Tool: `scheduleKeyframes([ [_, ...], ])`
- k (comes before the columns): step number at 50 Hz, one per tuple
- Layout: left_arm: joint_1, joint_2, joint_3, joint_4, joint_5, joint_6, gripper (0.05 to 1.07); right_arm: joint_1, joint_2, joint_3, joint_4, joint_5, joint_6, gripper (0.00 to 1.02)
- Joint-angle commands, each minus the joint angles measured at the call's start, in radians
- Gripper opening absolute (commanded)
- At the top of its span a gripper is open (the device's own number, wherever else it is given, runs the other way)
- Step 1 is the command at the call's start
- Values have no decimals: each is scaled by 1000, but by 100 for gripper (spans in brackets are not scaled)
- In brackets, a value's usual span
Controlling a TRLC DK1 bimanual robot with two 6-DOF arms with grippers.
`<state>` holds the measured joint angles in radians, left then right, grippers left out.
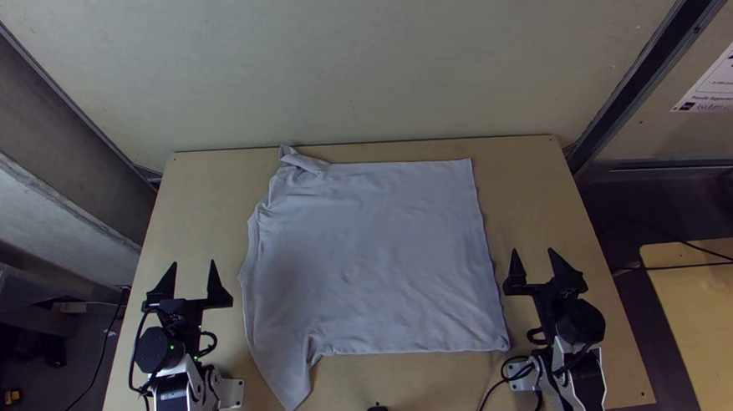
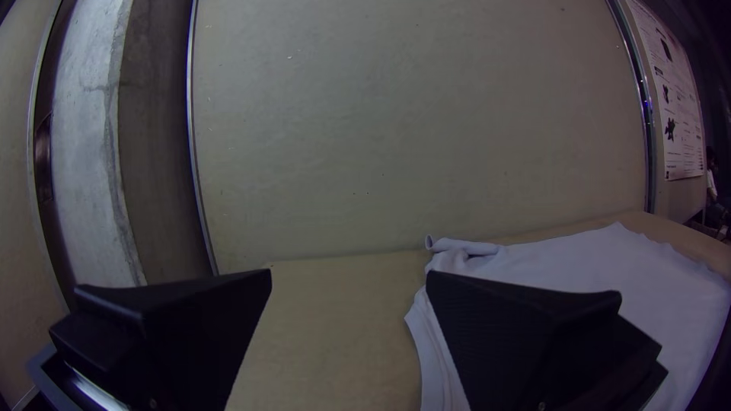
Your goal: Fold the t-shirt
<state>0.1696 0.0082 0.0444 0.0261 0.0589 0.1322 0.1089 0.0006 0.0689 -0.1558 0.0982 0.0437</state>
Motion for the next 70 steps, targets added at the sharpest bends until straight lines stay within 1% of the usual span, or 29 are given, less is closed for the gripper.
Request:
scheduleKeyframes([
  [1, 1, -8, -41, -28, 1, 4, 103, -3, -4, -11, -1, 8, -13, 99],
  [36, 1, -8, -41, -28, 1, 4, 103, -2, -4, -11, -1, 8, -13, 99],
  [42, -5, -8, -41, -28, 1, -28, 103, -2, -4, -11, -1, 8, -13, 99],
  [62, 28, -7, -41, -35, -25, -25, 103, 0, -4, -11, -2, 8, -7, 99],
  [67, 28, -8, -41, -32, -25, -54, 103, -2, -4, -11, -2, 8, 2, 99],
  [70, 28, -8, -41, -32, -24, -71, 103, 2, -5, -11, -1, 8, 22, 99],
])
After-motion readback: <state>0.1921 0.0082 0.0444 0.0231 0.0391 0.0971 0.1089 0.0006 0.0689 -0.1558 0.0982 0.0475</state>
